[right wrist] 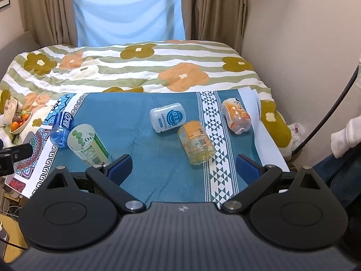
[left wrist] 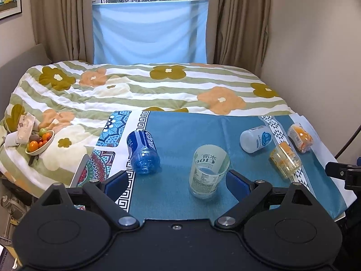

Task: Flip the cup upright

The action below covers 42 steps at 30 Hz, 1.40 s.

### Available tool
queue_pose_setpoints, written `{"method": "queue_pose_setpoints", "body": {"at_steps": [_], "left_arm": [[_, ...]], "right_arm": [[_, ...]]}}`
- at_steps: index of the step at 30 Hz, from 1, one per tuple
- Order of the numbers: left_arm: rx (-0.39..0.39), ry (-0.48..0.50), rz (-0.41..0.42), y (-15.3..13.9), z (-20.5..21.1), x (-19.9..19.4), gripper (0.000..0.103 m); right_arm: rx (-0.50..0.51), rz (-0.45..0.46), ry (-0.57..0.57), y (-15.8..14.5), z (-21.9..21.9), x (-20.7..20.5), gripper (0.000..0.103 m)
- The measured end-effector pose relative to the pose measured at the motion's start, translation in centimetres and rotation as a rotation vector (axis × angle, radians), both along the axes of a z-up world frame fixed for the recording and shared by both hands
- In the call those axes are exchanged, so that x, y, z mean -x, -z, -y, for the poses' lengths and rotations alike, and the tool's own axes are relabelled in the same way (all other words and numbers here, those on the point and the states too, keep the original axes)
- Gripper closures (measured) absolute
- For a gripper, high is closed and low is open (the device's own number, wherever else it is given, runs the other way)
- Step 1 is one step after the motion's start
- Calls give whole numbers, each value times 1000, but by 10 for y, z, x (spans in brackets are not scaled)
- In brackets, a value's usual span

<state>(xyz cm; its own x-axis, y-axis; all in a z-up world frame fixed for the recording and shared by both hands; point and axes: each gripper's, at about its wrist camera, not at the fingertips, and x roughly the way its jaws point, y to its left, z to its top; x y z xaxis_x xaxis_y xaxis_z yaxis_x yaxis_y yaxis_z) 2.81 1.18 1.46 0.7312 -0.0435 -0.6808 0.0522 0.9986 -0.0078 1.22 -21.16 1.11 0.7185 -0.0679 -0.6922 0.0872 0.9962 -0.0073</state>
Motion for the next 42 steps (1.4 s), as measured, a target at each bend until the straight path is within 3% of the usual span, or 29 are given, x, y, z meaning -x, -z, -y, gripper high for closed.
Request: {"method": "queue_pose_setpoints", "body": {"at_steps": [42], "left_arm": [[-50,29,25,2,8,0,7]], "right_arm": [[4,-3,20,1,4,0,0]]}}
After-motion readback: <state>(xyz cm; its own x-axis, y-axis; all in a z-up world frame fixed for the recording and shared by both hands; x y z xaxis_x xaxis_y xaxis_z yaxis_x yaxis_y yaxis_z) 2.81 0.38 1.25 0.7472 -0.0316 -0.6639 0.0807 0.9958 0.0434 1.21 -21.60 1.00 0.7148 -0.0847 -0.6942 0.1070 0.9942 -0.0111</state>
